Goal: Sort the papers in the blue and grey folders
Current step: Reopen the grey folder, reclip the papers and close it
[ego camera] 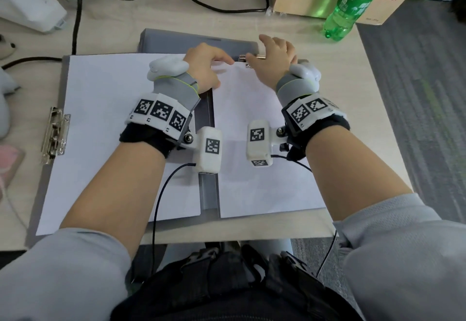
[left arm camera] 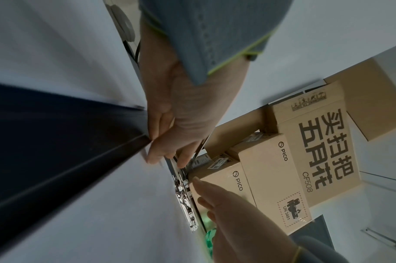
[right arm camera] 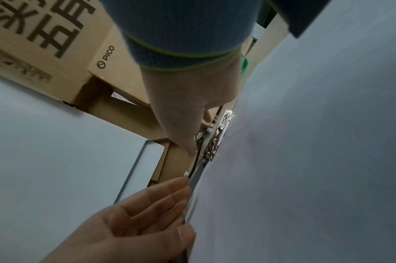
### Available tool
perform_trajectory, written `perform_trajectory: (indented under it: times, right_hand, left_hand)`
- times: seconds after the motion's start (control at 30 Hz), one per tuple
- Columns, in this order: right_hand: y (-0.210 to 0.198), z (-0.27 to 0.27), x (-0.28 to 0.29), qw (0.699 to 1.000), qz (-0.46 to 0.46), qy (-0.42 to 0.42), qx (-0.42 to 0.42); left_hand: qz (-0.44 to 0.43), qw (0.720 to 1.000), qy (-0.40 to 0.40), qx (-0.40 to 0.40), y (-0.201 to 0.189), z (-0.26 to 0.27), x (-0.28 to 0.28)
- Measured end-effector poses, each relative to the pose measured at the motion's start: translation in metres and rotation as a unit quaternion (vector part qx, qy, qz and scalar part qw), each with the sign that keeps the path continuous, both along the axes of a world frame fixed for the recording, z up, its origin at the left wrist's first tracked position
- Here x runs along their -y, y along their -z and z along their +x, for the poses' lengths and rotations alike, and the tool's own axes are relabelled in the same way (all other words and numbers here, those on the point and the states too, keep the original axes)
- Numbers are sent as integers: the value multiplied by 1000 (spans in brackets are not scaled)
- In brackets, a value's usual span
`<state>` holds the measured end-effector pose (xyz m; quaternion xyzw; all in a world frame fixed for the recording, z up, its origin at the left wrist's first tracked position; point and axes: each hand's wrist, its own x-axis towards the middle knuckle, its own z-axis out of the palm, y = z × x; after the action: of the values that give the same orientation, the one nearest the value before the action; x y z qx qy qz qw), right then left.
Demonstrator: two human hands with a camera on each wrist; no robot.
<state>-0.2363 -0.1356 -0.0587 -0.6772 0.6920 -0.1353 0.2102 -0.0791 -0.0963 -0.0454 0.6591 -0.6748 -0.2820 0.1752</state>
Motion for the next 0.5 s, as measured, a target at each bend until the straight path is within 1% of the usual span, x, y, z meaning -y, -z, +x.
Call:
perform_trajectory:
  times: [0.17,0.33,0.43,0.5]
  right_hand:
    - [-2,-1,-37,999,26,-14,28]
    - [-7,8,-72,994,50,-29,88]
    - [-14,16,-94,991,64,-38,107]
    - [-16,22,-108,989,70,-46,118]
  left_hand:
    - [-13,1000,-7,3,-2,7,-30]
    - [-11,1000,-14,-23,-7,18,-71]
    - [-21,998,-39,-50,-10,30,-98]
    - [-26,997,-57,-42,-13,41,-116]
